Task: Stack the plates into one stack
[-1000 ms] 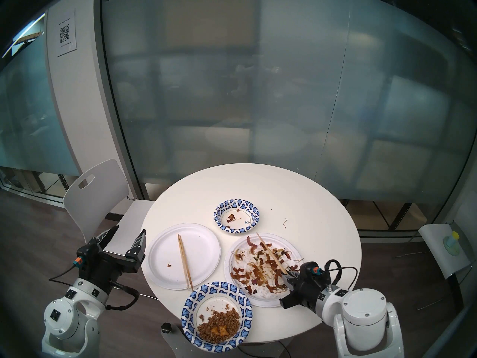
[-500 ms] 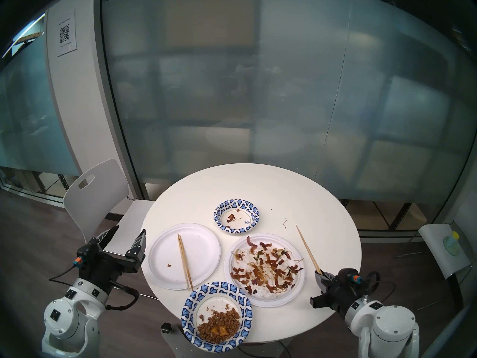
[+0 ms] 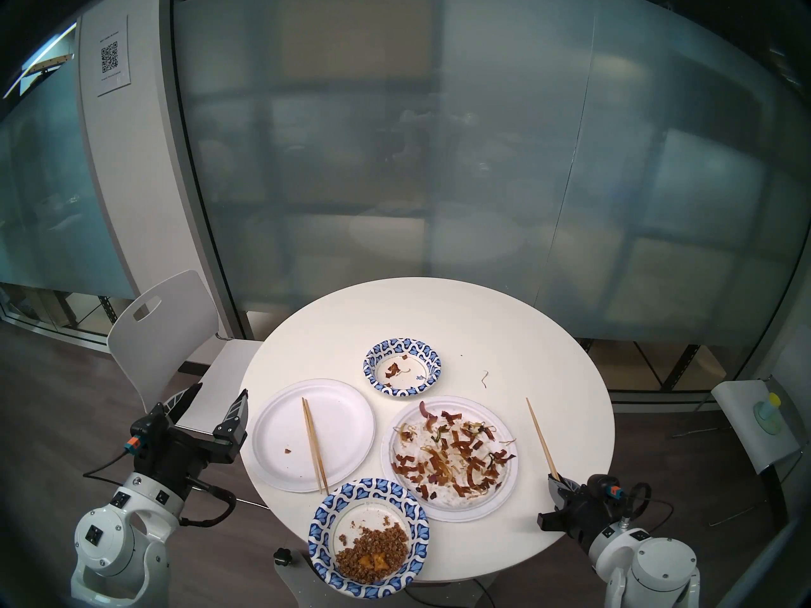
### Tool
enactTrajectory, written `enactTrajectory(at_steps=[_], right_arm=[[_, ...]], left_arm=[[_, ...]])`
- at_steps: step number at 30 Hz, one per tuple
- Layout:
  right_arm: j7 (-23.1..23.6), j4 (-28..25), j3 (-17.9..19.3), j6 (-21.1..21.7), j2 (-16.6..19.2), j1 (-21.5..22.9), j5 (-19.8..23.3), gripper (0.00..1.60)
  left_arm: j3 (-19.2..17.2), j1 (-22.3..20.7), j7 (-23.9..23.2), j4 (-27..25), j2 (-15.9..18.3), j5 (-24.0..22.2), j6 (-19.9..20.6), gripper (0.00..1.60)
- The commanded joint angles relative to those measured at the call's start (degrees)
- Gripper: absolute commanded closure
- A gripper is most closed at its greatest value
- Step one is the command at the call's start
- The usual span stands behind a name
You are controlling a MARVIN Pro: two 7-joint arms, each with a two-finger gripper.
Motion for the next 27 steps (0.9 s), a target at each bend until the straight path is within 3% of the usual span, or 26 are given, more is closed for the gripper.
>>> enactTrajectory(at_steps=[1, 4, 14, 18, 21, 27], right_arm=[[0.23, 1.80, -1.18, 0.73, 1.74, 3.70, -0.14, 1.52], [-0.07, 3.43, -1.46, 1.20, 2.27, 4.82, -0.24, 1.39], [-0.29, 6.63, -1.74, 1.14, 3.41, 6.68, -0.03, 1.34], [-0.29, 7.10, -2.28, 1.18, 3.64, 6.94, -0.16, 1.20], [-0.30, 7.37, -2.81, 1.60, 4.04, 6.95, -0.60, 0.94], [-0.46, 6.78, -3.20, 1.66, 4.16, 6.07, -1.19, 0.85]], left_arm=[[-0.05, 0.07, 0.03, -1.16, -0.04, 0.00, -0.08, 0.00], [-0.05, 0.07, 0.03, -1.16, -0.04, 0.00, -0.08, 0.00], [-0.05, 0.06, 0.02, -1.16, -0.04, 0.00, -0.08, 0.00], [-0.05, 0.07, 0.03, -1.17, -0.04, 0.00, -0.07, 0.00], [-0.05, 0.08, 0.03, -1.18, -0.04, 0.01, -0.07, 0.00], [-0.05, 0.08, 0.03, -1.18, -0.04, 0.01, -0.06, 0.00]])
